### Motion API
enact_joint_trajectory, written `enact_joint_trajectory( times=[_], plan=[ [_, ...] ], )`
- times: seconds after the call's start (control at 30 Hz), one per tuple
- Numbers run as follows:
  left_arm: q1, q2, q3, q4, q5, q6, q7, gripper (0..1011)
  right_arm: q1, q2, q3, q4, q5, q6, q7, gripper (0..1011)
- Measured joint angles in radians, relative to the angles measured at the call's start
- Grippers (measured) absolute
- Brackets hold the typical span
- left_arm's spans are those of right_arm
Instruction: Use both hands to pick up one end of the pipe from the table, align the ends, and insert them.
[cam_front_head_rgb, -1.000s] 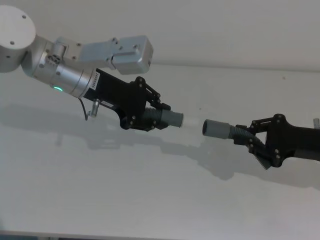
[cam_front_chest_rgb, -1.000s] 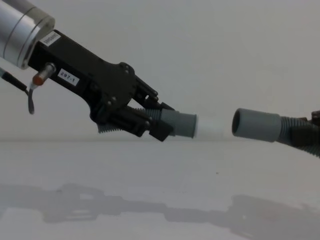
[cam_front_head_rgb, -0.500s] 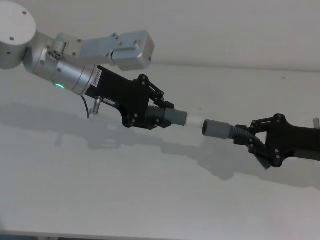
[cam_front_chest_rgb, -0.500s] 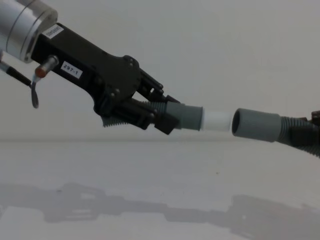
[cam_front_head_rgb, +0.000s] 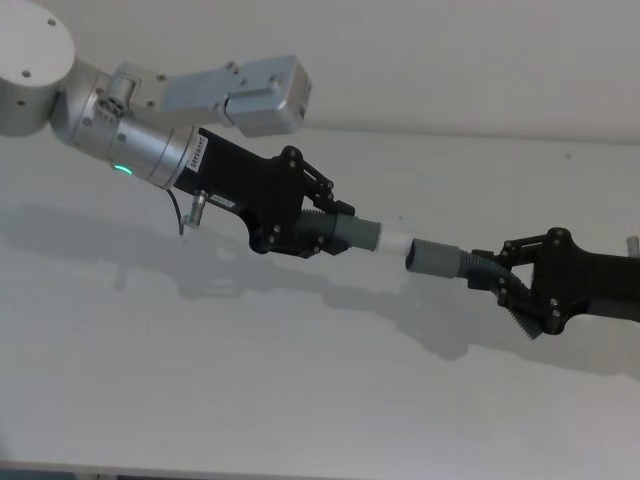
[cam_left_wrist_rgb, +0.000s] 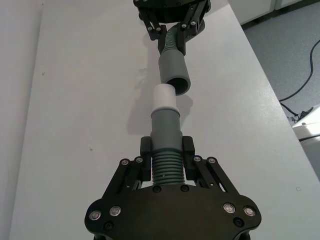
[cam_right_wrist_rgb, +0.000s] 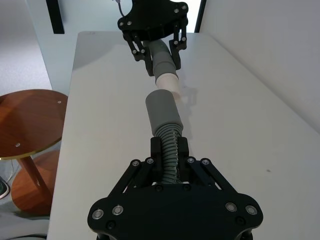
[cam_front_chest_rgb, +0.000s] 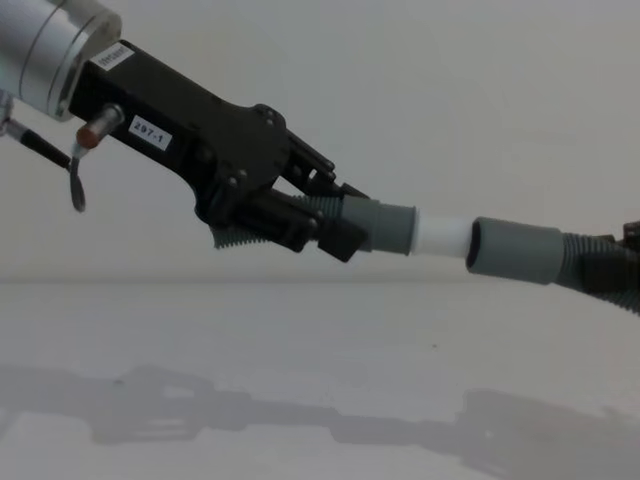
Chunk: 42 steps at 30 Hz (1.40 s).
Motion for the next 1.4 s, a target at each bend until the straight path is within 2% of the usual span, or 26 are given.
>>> enact_joint_trajectory(
  times=[0.67,1.4],
  plan=[
    [-0.002,-0.004,0.002,0.002,-0.007,-0.002,-0.002,348,0.0,0.0,0.0,0.0,0.0,0.0,0.0,175],
    [-0.003,-0.007,0.002,0.002,-0.01,-0.003,-0.002,348,-0.004,0.009,-0.002,0.015,0.027,-0.003,-0.009,176]
  ],
)
